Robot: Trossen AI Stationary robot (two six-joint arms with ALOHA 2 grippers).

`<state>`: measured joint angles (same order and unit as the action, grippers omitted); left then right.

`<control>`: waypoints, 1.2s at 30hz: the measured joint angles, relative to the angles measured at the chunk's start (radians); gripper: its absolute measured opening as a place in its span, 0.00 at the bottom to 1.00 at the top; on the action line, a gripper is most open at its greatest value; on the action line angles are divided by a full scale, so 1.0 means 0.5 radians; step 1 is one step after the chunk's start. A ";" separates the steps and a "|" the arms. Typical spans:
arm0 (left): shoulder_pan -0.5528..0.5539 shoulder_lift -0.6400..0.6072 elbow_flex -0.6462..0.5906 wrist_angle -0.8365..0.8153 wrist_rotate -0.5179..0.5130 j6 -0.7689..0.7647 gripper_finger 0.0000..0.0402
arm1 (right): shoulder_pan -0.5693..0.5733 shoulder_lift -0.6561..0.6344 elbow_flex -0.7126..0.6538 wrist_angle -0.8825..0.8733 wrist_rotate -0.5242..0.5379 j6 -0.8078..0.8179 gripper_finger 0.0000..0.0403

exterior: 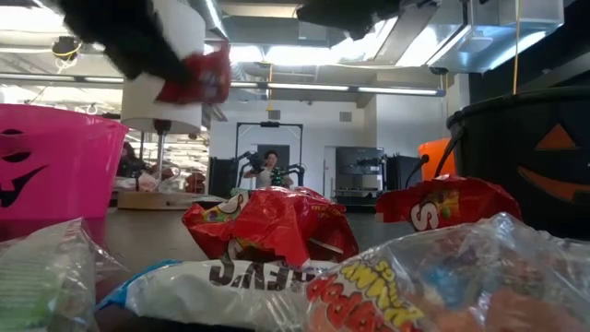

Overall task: Sort candy
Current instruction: Put the red candy into the orange bucket

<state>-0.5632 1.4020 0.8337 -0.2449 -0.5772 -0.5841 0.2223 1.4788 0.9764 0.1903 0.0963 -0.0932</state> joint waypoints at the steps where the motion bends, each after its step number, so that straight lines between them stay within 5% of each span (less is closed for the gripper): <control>1: 0.000 -0.037 0.000 0.041 -0.014 0.039 0.00 | 0.000 0.000 0.000 0.024 0.000 -0.030 0.47; 17: 0.008 -0.308 0.003 0.656 -0.070 0.654 0.00 | 0.000 0.000 0.000 0.325 -0.112 -0.304 0.47; 36: 0.163 -0.308 0.003 0.782 0.042 0.718 0.00 | 0.000 0.000 0.000 0.317 -0.127 -0.383 0.47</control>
<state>-0.4820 1.2480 0.8352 0.1459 -0.5563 -0.2249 0.2222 1.4788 0.9764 0.3486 0.0330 -0.2847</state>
